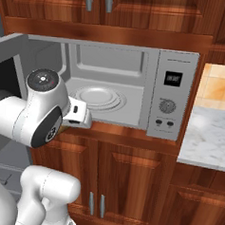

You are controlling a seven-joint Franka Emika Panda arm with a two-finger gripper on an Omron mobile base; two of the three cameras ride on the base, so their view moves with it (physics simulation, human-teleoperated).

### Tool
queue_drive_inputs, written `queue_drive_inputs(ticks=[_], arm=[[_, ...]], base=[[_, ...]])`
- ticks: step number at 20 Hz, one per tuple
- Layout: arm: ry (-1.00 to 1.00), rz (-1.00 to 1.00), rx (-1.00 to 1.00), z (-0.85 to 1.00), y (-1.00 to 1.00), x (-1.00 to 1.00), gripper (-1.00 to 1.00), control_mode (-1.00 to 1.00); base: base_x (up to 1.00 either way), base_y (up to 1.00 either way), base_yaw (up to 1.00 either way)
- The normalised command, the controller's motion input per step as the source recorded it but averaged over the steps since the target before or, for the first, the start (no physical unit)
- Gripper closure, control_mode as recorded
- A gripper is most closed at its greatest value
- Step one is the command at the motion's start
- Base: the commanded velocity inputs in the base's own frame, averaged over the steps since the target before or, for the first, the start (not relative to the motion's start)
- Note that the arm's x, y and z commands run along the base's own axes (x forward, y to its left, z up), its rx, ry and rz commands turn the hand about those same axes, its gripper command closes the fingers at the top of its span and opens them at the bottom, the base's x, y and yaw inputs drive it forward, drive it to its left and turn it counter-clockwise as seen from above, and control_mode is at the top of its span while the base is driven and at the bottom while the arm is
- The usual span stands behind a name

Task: Retrieve the reheated potato from the microwave, then place the potato, cheese, and condiment on the cutting board.

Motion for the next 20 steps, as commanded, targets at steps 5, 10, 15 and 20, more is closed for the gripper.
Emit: queue_drive_inputs(ticks=[5, 10, 15, 20], arm=[[0.00, 0.00, 0.00, 0.00, 0.00, 0.00, 1.00, 1.00], [0.00, 0.00, 0.00, 0.00, 0.00, 0.00, 1.00, 1.00], [0.00, 0.00, 0.00, 0.00, 0.00, 0.00, 1.00, 1.00], [0.00, 0.00, 0.00, 0.00, 0.00, 0.00, 1.00, 1.00]], base=[[-0.14, -0.05, 0.00], [-0.38, -0.16, -0.02], [-0.10, -0.39, -0.03], [0.11, -0.72, 0.00]])
